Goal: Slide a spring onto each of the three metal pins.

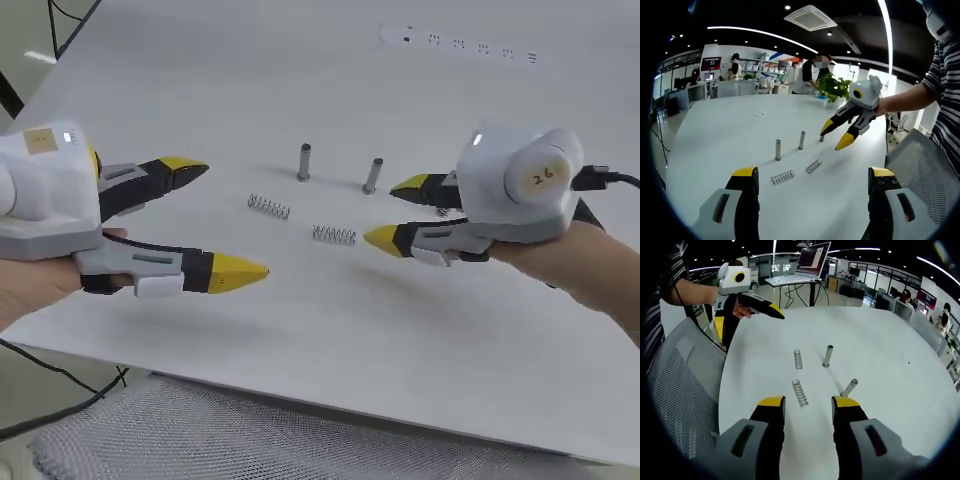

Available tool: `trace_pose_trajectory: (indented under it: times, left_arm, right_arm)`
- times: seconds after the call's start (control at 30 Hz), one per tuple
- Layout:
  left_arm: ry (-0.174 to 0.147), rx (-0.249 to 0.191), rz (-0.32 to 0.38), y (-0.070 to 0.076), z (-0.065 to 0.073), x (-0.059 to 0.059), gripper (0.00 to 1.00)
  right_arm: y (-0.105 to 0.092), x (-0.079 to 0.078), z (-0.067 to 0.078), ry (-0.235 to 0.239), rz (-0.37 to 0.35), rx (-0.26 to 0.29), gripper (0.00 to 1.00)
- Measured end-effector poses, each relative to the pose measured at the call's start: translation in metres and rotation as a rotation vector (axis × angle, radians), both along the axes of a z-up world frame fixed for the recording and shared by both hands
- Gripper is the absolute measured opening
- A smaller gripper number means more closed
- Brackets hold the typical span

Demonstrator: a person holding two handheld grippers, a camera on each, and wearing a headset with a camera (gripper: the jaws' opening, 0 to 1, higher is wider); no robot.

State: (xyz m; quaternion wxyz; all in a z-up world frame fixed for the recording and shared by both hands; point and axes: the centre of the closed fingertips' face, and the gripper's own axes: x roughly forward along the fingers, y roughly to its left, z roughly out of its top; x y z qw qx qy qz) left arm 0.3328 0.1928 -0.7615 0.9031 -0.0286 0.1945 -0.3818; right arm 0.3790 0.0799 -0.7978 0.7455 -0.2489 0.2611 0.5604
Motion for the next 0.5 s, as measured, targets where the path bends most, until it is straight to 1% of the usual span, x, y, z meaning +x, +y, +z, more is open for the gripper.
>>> trace_pose_trajectory:
  times: [0.23,0.5]
  left_arm:
    - [0.001,-0.001,-0.002,-0.001,0.000,-0.001,0.89]
    - [0.000,-0.003,-0.009,-0.004,0.001,0.000,0.89]
  right_arm:
    - [0.012,0.001,-0.005,-0.002,0.040,-0.017,0.35]
    - [0.024,0.002,-0.016,0.005,0.090,-0.061,0.31]
